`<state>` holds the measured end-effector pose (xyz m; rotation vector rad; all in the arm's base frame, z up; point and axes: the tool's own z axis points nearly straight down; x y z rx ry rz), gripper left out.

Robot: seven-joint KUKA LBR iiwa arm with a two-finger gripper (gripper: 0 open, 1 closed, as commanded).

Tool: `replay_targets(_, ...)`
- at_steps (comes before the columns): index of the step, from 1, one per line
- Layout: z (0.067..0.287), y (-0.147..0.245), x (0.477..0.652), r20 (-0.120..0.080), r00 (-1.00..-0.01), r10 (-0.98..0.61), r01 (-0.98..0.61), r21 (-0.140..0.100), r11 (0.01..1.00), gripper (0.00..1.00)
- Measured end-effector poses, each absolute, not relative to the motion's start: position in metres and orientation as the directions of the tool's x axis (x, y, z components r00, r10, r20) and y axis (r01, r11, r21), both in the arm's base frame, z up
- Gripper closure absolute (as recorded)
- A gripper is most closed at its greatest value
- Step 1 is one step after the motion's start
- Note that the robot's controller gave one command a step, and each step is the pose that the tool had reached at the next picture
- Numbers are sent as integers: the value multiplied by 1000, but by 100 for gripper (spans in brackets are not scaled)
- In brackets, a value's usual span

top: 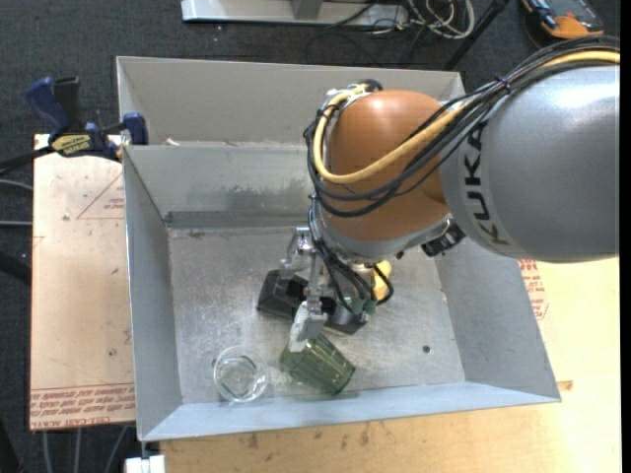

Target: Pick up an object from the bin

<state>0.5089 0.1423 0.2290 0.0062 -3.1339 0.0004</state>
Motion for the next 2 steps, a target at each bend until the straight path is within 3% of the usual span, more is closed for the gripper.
replay_targets(1,233,141,511,0,-1000,0,0,1,1000,0)
replay_targets(2,176,113,528,-6,-1000,19,19,3,1000,0)
